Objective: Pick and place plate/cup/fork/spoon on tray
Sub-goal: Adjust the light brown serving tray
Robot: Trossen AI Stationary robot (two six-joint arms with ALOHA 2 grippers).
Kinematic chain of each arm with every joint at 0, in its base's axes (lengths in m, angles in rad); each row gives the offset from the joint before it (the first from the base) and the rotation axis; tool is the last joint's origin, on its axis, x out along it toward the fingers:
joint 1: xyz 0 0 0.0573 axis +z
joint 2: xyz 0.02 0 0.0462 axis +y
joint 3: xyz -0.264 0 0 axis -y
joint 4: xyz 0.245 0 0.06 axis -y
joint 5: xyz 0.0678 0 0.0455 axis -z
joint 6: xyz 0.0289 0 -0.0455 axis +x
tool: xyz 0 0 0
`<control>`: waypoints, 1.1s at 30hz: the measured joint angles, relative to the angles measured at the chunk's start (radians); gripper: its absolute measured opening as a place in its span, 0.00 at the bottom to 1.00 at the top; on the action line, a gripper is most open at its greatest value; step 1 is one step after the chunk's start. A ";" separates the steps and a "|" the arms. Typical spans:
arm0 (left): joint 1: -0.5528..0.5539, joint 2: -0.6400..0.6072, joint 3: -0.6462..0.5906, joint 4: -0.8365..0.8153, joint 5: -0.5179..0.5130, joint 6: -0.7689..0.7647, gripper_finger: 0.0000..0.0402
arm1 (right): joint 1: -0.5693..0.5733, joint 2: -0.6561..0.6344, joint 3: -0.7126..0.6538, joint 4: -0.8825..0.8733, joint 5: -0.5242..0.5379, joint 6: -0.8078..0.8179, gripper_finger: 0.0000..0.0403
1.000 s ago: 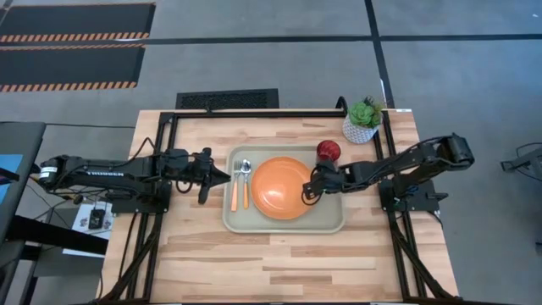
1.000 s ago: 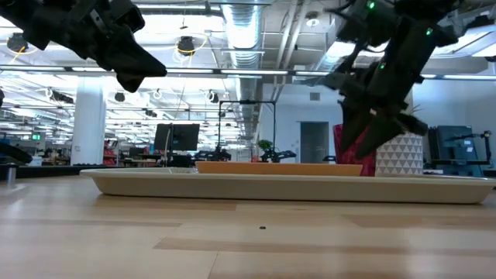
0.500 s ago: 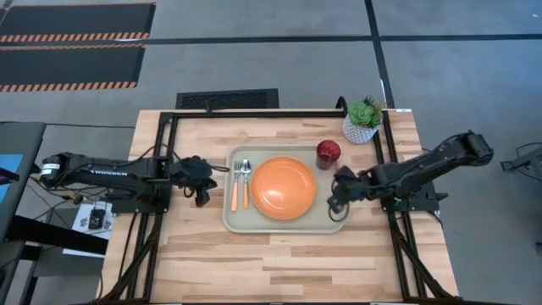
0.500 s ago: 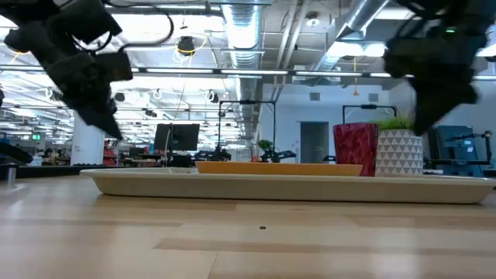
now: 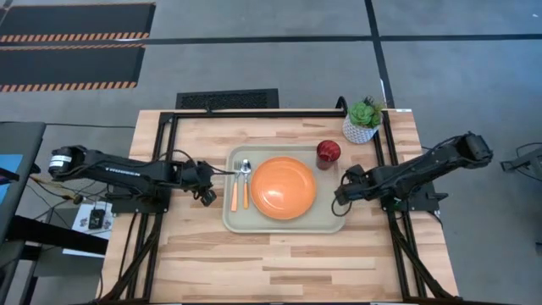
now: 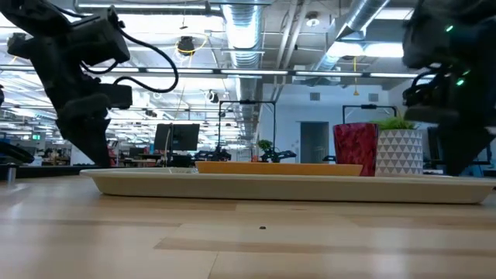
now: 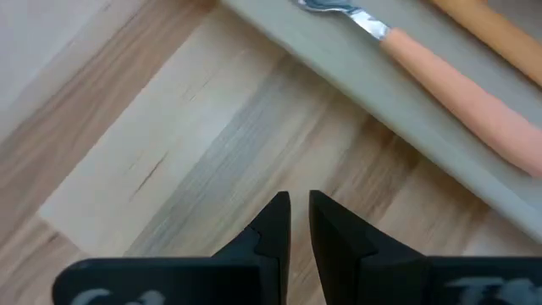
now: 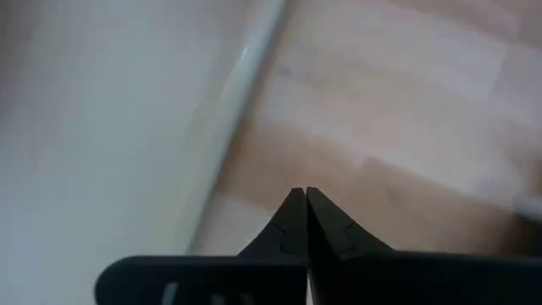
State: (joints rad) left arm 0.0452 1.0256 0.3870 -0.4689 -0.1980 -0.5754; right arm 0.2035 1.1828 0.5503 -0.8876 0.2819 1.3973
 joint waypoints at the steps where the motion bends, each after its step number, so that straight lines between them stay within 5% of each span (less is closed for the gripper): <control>1: 0.000 0.002 0.000 0.002 -0.005 -0.012 0.08 | -0.023 -0.002 -0.010 0.015 0.007 -0.011 0.02; 14: 0.000 0.041 0.000 0.058 -0.004 -0.069 0.08 | -0.285 0.055 -0.020 0.209 0.003 -0.321 0.02; 33: -0.040 0.052 0.000 0.067 0.011 -0.142 0.08 | -0.296 0.160 -0.021 0.383 -0.024 -0.412 0.02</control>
State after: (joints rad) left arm 0.0054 1.0775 0.3874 -0.4023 -0.1869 -0.7171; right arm -0.0924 1.3433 0.5297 -0.5051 0.2584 0.9855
